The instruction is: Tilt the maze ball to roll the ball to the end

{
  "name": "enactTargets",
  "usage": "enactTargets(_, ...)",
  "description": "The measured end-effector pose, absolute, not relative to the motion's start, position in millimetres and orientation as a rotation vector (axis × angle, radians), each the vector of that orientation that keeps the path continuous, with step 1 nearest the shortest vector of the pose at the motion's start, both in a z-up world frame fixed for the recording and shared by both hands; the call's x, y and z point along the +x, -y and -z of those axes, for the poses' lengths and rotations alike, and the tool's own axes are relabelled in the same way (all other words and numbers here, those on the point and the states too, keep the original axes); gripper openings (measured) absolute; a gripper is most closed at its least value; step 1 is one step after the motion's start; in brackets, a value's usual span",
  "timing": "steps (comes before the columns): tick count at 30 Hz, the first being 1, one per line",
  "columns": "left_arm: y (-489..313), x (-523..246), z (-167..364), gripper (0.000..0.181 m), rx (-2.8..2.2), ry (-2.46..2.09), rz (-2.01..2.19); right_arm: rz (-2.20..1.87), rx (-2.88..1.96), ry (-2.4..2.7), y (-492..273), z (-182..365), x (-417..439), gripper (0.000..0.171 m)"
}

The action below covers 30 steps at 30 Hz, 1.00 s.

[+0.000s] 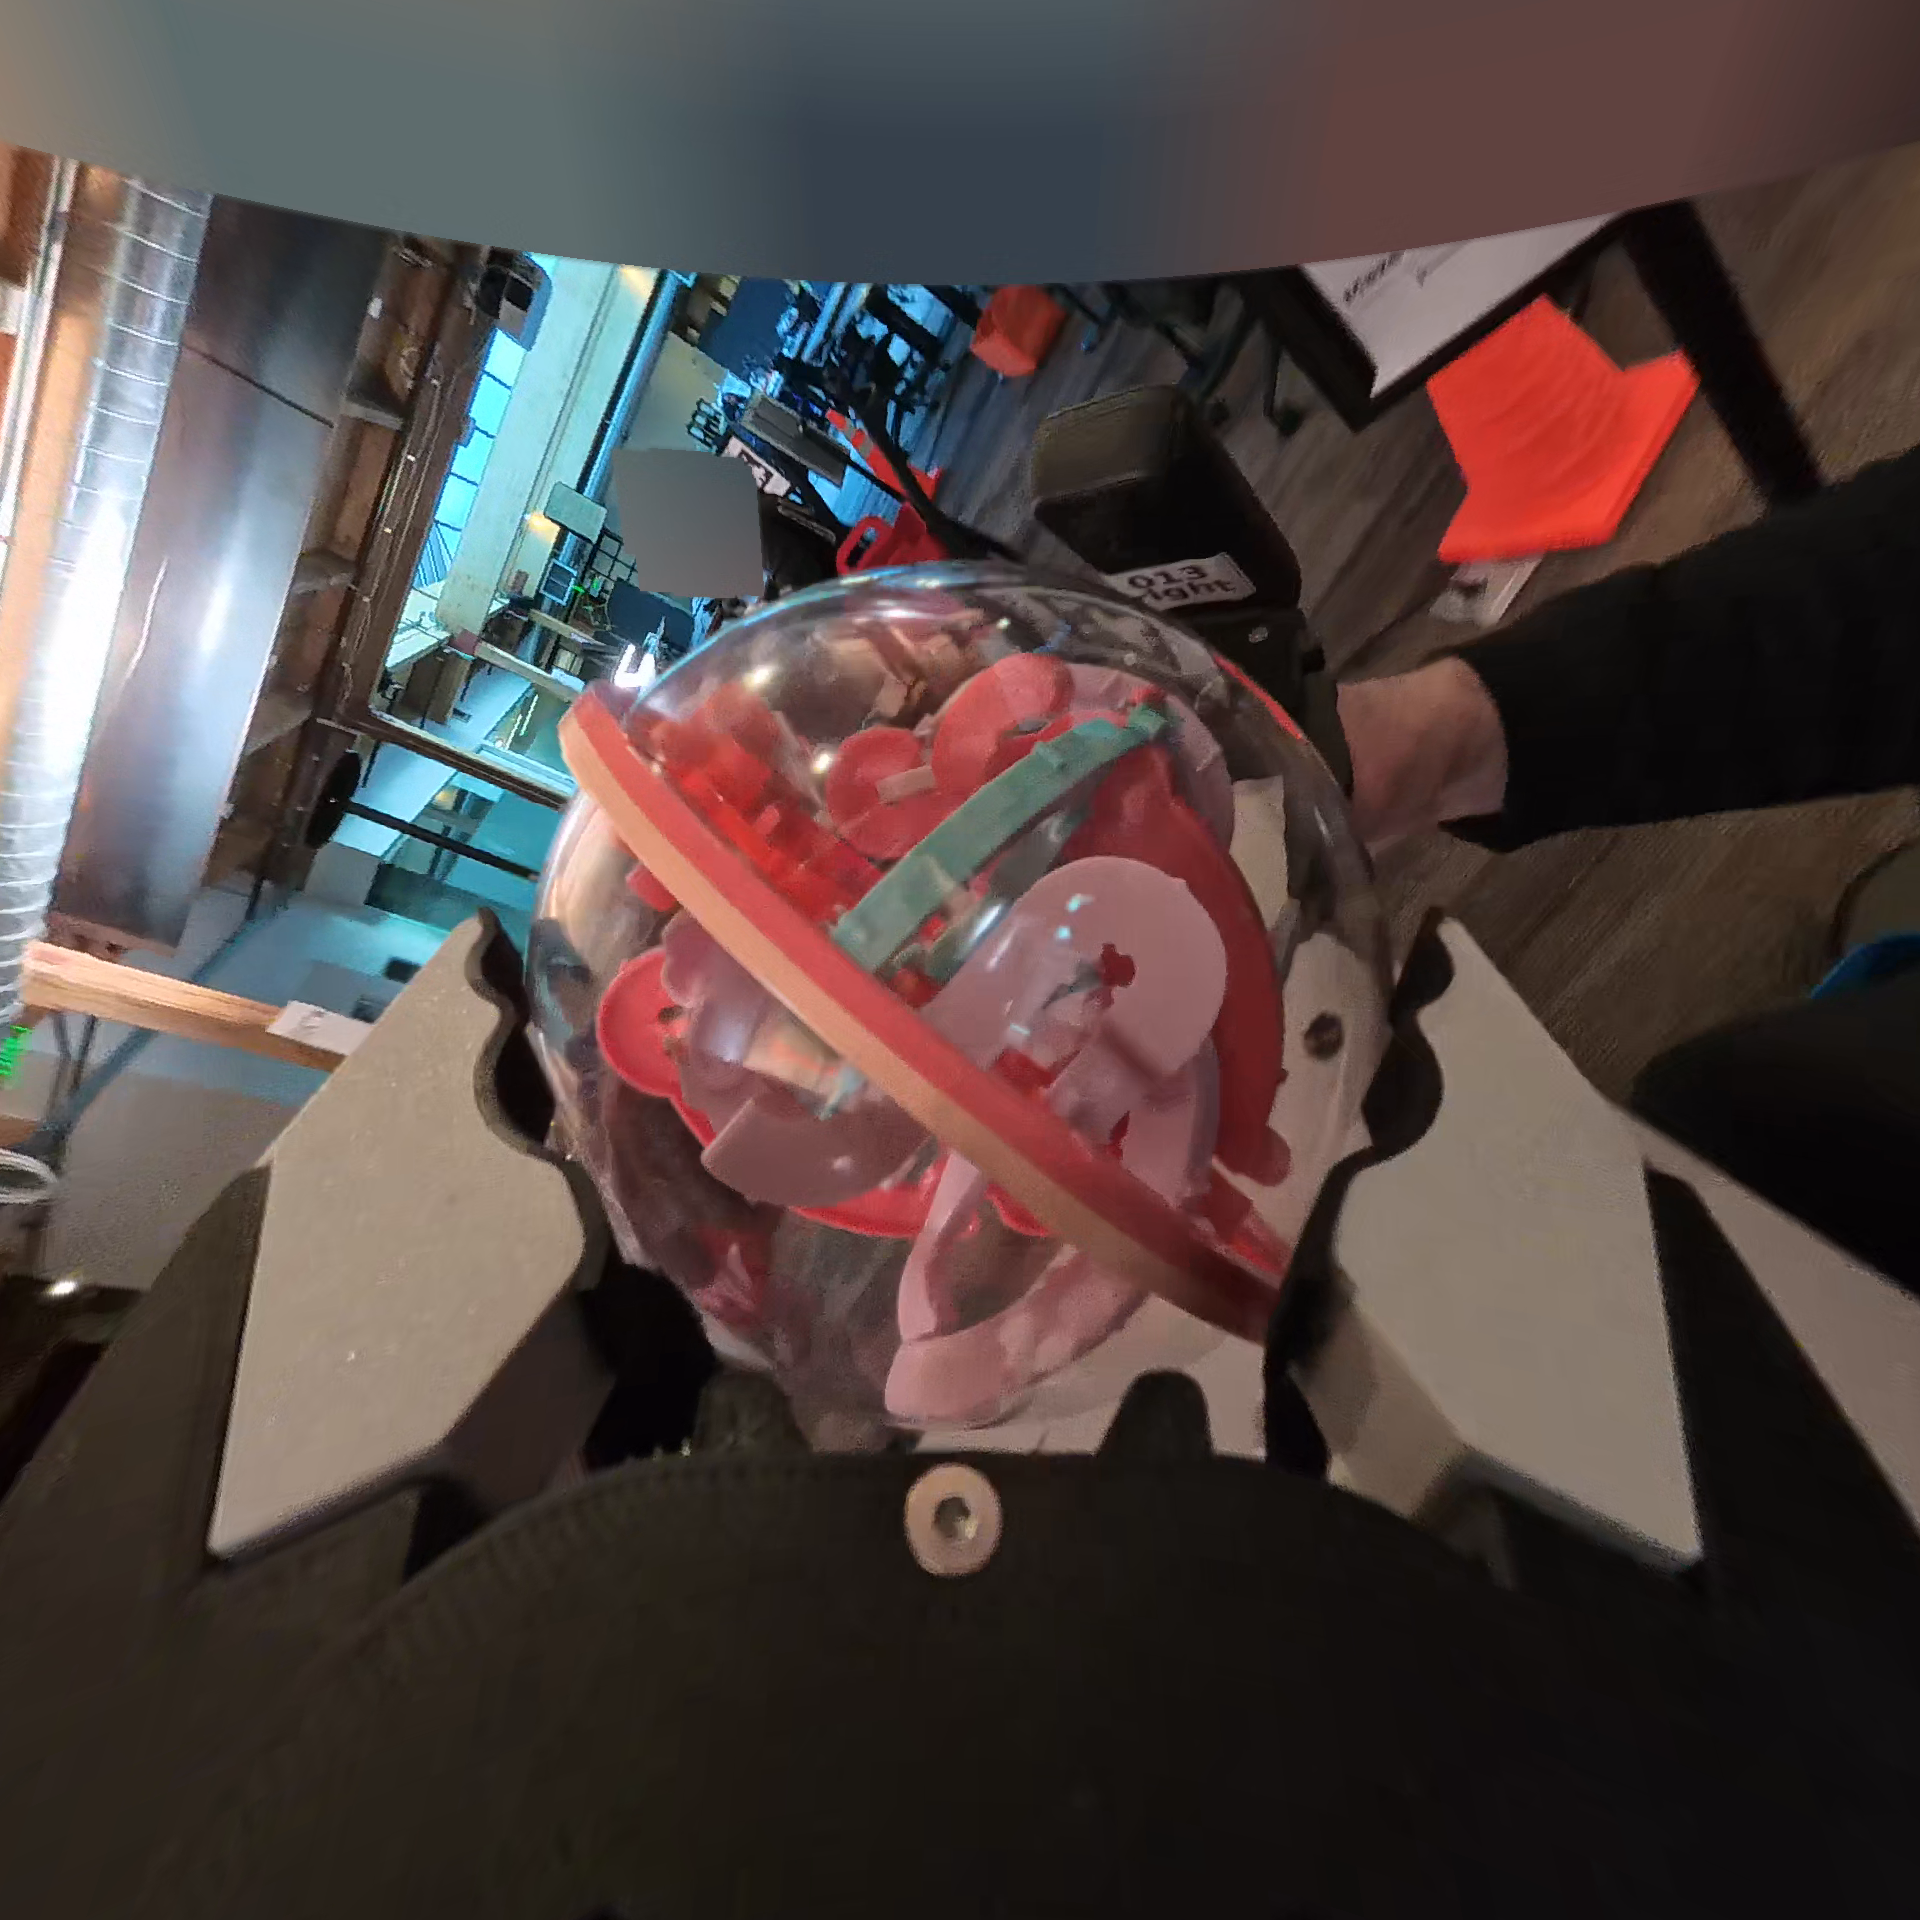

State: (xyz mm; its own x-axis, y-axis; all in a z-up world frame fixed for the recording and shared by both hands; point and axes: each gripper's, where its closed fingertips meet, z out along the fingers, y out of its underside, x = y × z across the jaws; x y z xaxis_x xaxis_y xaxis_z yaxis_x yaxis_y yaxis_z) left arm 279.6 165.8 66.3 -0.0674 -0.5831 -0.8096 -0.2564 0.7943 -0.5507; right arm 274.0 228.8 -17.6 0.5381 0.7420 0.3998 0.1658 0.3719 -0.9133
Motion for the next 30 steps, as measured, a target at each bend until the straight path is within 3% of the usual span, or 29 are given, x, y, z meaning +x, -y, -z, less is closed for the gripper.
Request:
enactTargets(9,-166,244,-60,0.156,-0.736,-1.428,0.763,-0.57,-1.08,0.931,-184,9,271,0.069)
enactTargets(23,-98,232,-122,0.156,-0.504,-1.458,0.536,-0.245,-0.9,0.993,-128,-68,266,0.071)
enactTargets(30,-114,226,-107,0.157,-0.582,-1.419,0.592,-0.148,-0.872,1.001,-105,-77,266,0.08)
